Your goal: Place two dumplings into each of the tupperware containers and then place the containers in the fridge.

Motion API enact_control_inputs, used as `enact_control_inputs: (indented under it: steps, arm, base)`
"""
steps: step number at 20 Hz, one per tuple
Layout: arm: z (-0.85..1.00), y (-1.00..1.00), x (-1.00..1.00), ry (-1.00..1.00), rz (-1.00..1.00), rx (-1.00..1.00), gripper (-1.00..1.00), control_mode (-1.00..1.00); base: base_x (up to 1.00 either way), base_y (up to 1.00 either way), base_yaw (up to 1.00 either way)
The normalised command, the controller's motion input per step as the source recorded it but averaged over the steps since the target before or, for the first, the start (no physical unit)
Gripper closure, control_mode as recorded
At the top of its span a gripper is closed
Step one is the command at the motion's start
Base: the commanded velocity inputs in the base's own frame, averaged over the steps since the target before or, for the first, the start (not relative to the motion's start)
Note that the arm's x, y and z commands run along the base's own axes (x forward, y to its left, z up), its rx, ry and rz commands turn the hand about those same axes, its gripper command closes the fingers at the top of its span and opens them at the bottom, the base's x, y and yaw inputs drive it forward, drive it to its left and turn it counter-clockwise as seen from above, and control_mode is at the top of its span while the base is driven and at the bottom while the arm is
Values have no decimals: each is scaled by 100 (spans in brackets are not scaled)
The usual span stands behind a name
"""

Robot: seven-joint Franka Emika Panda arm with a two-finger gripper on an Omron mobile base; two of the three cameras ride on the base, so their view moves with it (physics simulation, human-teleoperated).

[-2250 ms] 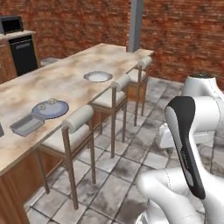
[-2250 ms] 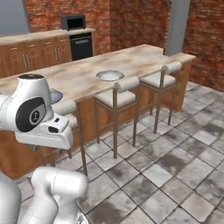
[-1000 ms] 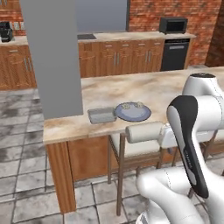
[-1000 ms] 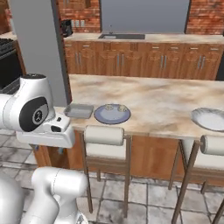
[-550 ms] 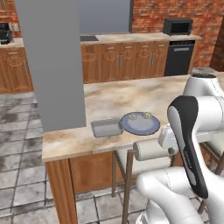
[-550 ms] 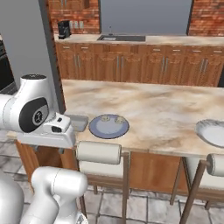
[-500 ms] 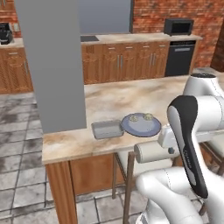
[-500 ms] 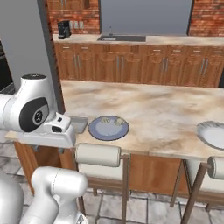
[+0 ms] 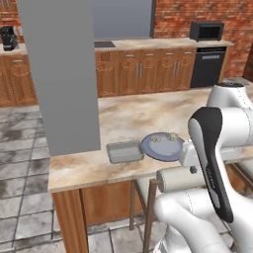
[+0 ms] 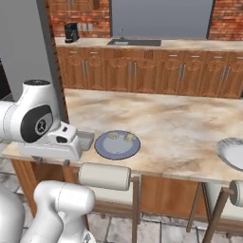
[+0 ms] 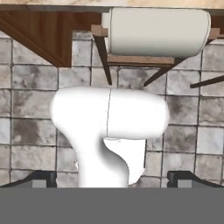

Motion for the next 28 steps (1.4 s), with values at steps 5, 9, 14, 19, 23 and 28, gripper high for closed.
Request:
enact_control_inputs:
  steps: [5, 9, 14, 19, 23, 28]
  arm:
    - [0, 0, 0, 0, 0, 0, -100, 100]
    - [0, 0, 0, 0, 0, 0, -100, 100]
    - [0, 0, 10, 0, 0, 0, -100, -100]
    - [-7, -5, 100, 8, 0, 5, -100, -100]
    - [-5, -13, 100, 6, 0, 7, -100, -100]
    - [-21, 0, 99, 0, 0, 0, -100, -100]
  base:
    - [67, -6, 0]
    - [56, -4, 0]
    - [15, -1, 0]
    - [0, 0, 0]
    - [0, 0, 0]
    - [0, 0, 0]
